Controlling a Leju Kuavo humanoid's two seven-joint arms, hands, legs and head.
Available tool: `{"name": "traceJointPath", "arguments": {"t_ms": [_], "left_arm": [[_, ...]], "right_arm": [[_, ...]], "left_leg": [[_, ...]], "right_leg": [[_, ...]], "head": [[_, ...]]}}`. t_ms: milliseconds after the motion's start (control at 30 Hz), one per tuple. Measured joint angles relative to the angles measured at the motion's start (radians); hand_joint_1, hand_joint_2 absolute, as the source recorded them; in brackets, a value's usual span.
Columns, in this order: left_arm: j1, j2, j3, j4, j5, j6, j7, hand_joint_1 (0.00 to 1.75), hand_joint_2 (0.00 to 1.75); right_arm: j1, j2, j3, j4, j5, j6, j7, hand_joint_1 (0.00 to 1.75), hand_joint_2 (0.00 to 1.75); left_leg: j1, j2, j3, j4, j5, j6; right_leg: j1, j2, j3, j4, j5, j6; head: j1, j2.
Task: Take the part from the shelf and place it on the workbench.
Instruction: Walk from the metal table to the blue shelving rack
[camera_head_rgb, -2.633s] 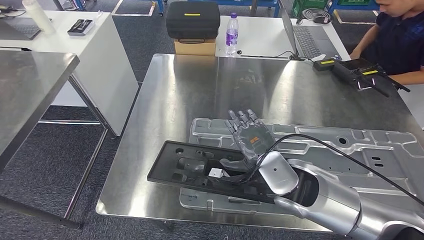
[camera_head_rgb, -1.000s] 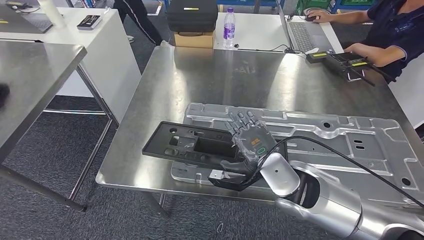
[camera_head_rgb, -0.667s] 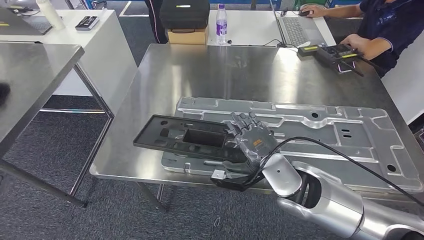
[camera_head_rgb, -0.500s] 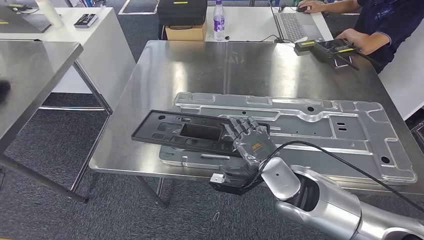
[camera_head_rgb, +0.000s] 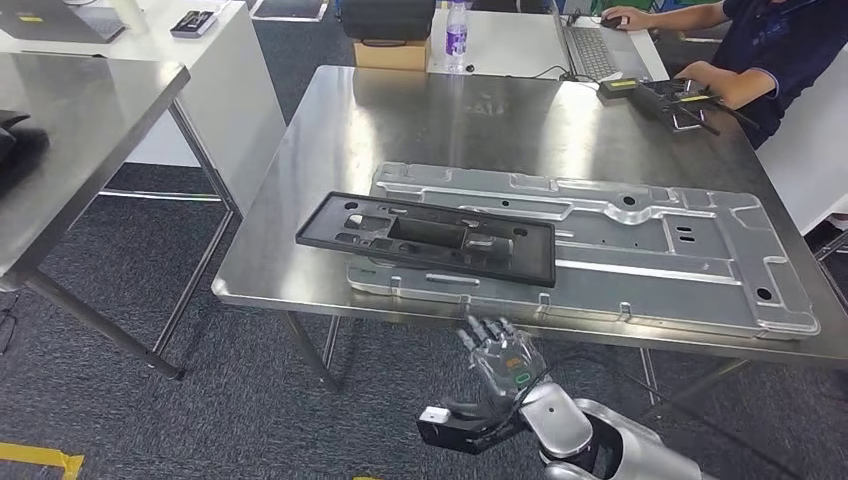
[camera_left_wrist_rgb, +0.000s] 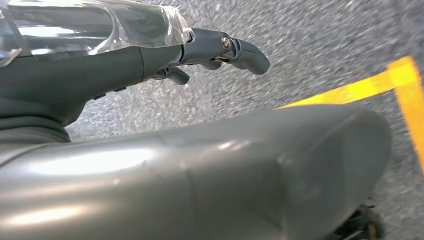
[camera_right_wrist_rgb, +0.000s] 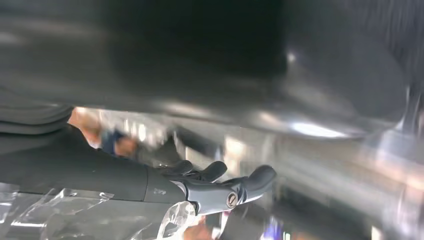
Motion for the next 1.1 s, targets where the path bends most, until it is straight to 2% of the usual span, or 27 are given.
{"name": "traceJointPath", "arguments": {"t_ms": [33,100,133,167,200,267,300,333,367,433,467,500,533,600,633,667,700,767,800,833,867,933,967,1000,1033,1067,1100], "left_arm": [[0.0,0.0,0.0,0.0,0.0,0.001,0.002,0.0,0.0],[0.0,-0.001,0.0,0.0,0.0,0.001,0.003,0.0,0.0],[0.0,-0.001,0.0,0.0,-0.001,0.002,0.003,0.0,0.0],[0.0,-0.001,0.0,0.0,-0.002,0.002,0.004,0.0,0.0],[-0.001,-0.001,0.0,0.0,-0.002,0.003,0.004,0.0,0.0],[0.0,-0.001,-0.001,0.0,-0.001,0.005,0.004,0.0,0.0],[0.002,-0.001,-0.001,0.0,0.0,0.005,0.004,0.0,0.0],[0.004,-0.001,-0.001,0.0,0.0,0.006,0.004,0.0,0.0],[0.006,-0.001,-0.001,0.0,0.0,0.007,0.004,0.0,0.0],[0.007,-0.003,-0.002,0.0,0.0,0.009,0.003,0.0,0.0],[0.007,-0.003,-0.002,0.0,0.0,0.011,0.002,0.0,0.0],[0.007,-0.003,-0.002,0.0,0.0,0.013,0.002,0.0,0.0],[0.007,-0.003,-0.002,0.0,0.0,0.014,0.002,0.0,0.0],[0.006,-0.003,-0.002,0.0,0.0,0.015,0.002,0.0,0.0],[0.003,-0.003,-0.002,0.0,0.0,0.015,0.002,0.0,0.0],[0.001,-0.004,-0.002,0.0,-0.001,0.015,0.002,0.0,0.0],[-0.002,-0.004,-0.002,0.0,-0.004,0.013,0.005,0.0,0.0],[-0.006,-0.007,-0.005,0.0,-0.017,0.003,0.015,0.0,0.0],[-0.007,-0.009,-0.007,0.0,-0.024,-0.003,0.021,0.0,0.0],[-0.009,-0.011,-0.01,0.0,-0.03,-0.009,0.025,0.0,0.0],[-0.011,-0.012,-0.013,0.0,-0.033,-0.012,0.027,0.0,0.0],[-0.013,-0.013,-0.016,0.0,-0.031,-0.013,0.025,0.0,0.0],[-0.013,-0.013,-0.017,0.0,-0.027,-0.011,0.022,0.0,0.0],[-0.012,-0.014,-0.017,0.0,-0.021,-0.008,0.018,0.0,0.0],[-0.011,-0.014,-0.017,0.0,-0.014,-0.005,0.014,0.0,0.0],[-0.01,-0.014,-0.017,0.0,-0.01,-0.003,0.01,0.0,0.0],[-0.009,-0.014,-0.017,0.0,-0.008,-0.002,0.007,0.0,0.0]], "right_arm": [[0.025,0.001,-0.01,0.014,-0.009,-0.01,0.007,0.0,0.0],[0.073,0.002,-0.034,0.045,-0.023,-0.035,0.014,0.0,0.0],[0.094,0.002,-0.046,0.061,-0.029,-0.049,0.015,0.0,0.0],[0.112,0.003,-0.059,0.077,-0.035,-0.063,0.015,0.0,0.0],[0.13,0.003,-0.071,0.094,-0.041,-0.076,0.015,0.0,0.0],[0.161,0.004,-0.093,0.128,-0.051,-0.095,0.014,0.0,0.0],[0.173,0.005,-0.101,0.144,-0.055,-0.1,0.014,0.0,0.0],[0.183,0.005,-0.109,0.157,-0.062,-0.104,0.014,0.0,0.0],[0.191,0.007,-0.118,0.17,-0.073,-0.107,0.014,0.0,0.0],[0.21,0.011,-0.134,0.199,-0.119,-0.123,0.014,0.0,0.0],[0.224,0.016,-0.142,0.221,-0.153,-0.139,0.011,0.0,0.0],[0.241,0.022,-0.149,0.249,-0.187,-0.161,0.003,0.0,0.0],[0.257,0.028,-0.155,0.279,-0.214,-0.185,-0.008,0.0,0.0],[0.279,0.038,-0.162,0.331,-0.24,-0.223,-0.031,0.0,0.0],[0.283,0.042,-0.164,0.349,-0.248,-0.233,-0.036,0.0,0.0],[0.286,0.046,-0.168,0.372,-0.264,-0.235,-0.037,0.0,0.0],[0.288,0.054,-0.173,0.402,-0.298,-0.232,-0.042,0.0,0.0],[0.298,0.075,-0.184,0.505,-0.41,-0.233,-0.087,0.0,0.0],[0.307,0.089,-0.188,0.573,-0.474,-0.24,-0.128,0.0,0.0],[0.318,0.103,-0.193,0.65,-0.54,-0.249,-0.169,0.0,0.0],[0.33,0.12,-0.2,0.729,-0.608,-0.256,-0.201,0.0,0.0],[0.355,0.151,-0.229,0.873,-0.763,-0.277,-0.217,0.0,0.0],[0.363,0.165,-0.251,0.934,-0.839,-0.294,-0.204,0.0,0.0],[0.368,0.18,-0.279,0.991,-0.909,-0.318,-0.181,0.0,0.0],[0.372,0.197,-0.311,1.041,-0.97,-0.343,-0.158,0.0,0.0],[0.374,0.215,-0.344,1.088,-1.021,-0.364,-0.139,0.0,0.0],[0.375,0.234,-0.377,1.127,-1.06,-0.38,-0.129,0.0,0.0]], "left_leg": [[0.0,0.0,-0.012,0.001,0.009,-0.002],[-0.001,0.0,-0.033,0.009,0.022,-0.009],[-0.002,0.0,-0.042,0.016,0.027,-0.013],[-0.004,0.0,-0.049,0.022,0.032,-0.018],[-0.004,0.001,-0.055,0.026,0.038,-0.023],[-0.001,0.001,-0.063,0.03,0.046,-0.036],[0.002,0.0,-0.071,0.042,0.032,-0.042],[0.005,-0.001,-0.083,0.071,0.001,-0.049],[0.009,-0.002,-0.1,0.122,-0.047,-0.054],[0.013,-0.002,-0.135,0.256,-0.141,-0.064],[0.015,-0.002,-0.141,0.308,-0.161,-0.068],[0.017,-0.002,-0.132,0.327,-0.156,-0.07],[0.018,-0.002,-0.106,0.31,-0.134,-0.07],[0.019,-0.003,-0.01,0.186,-0.087,-0.068],[0.017,-0.005,0.043,0.107,-0.08,-0.064],[0.015,-0.006,0.08,0.046,-0.083,-0.059],[0.012,-0.008,0.1,0.01,-0.09,-0.053],[0.008,-0.008,0.099,-0.007,-0.085,-0.038],[0.008,-0.008,0.093,-0.008,-0.075,-0.03],[0.008,-0.009,0.085,-0.009,-0.065,-0.02],[0.008,-0.009,0.075,-0.01,-0.054,-0.011],[0.001,-0.009,0.049,-0.008,-0.034,0.0],[-0.003,-0.009,0.037,-0.007,-0.025,0.001],[-0.005,-0.008,0.024,-0.004,-0.016,0.002],[-0.007,-0.006,0.011,-0.001,-0.008,0.001],[-0.008,-0.004,-0.001,0.003,-0.001,-0.001],[-0.008,-0.003,-0.012,0.009,0.005,-0.004]], "right_leg": [[-0.002,0.0,0.028,-0.018,0.026,0.002],[-0.005,-0.001,0.131,-0.144,0.067,0.002],[-0.004,-0.001,0.184,-0.22,0.067,-0.001],[-0.002,-0.001,0.221,-0.277,0.06,-0.006],[0.002,-0.001,0.239,-0.309,0.052,-0.013],[0.004,-0.003,0.232,-0.321,0.058,-0.031],[0.003,-0.005,0.225,-0.321,0.067,-0.04],[0.002,-0.007,0.215,-0.322,0.077,-0.048],[0.0,-0.008,0.204,-0.323,0.088,-0.054],[0.0,-0.008,0.178,-0.322,0.108,-0.058],[0.001,-0.008,0.164,-0.322,0.118,-0.057],[0.0,-0.009,0.151,-0.321,0.127,-0.055],[-0.001,-0.01,0.138,-0.32,0.136,-0.052],[-0.002,-0.011,0.113,-0.317,0.155,-0.044],[-0.002,-0.01,0.102,-0.316,0.163,-0.039],[-0.002,-0.009,0.095,-0.317,0.173,-0.033],[-0.001,-0.009,0.092,-0.318,0.182,-0.027],[-0.002,-0.008,0.089,-0.321,0.196,-0.013],[-0.004,-0.007,0.085,-0.314,0.188,-0.008],[-0.006,-0.007,0.075,-0.289,0.158,-0.004],[-0.007,-0.006,0.058,-0.243,0.111,-0.003],[-0.007,-0.004,0.015,-0.102,0.007,0.0],[-0.007,-0.003,0.002,-0.04,-0.017,0.001],[-0.007,-0.003,0.004,-0.006,-0.015,0.001],[-0.007,-0.002,0.025,-0.01,0.007,0.001],[-0.007,-0.002,0.065,-0.052,0.036,0.0],[-0.007,-0.003,0.118,-0.119,0.056,-0.002]], "head": [[0.0,0.0],[0.0,0.0],[0.0,0.0],[-0.001,0.0],[-0.002,0.0],[-0.002,0.0],[-0.001,0.0],[-0.001,0.0],[-0.001,0.0],[-0.003,0.0],[-0.003,0.0],[-0.003,0.0],[-0.003,0.0],[-0.003,0.0],[-0.003,0.0],[-0.003,0.0],[-0.002,0.0],[-0.001,0.0],[-0.001,0.0],[0.0,0.0],[0.001,0.0],[0.003,0.0],[0.003,0.0],[0.004,0.0],[0.004,0.0],[0.004,0.0],[0.004,0.0]]}}
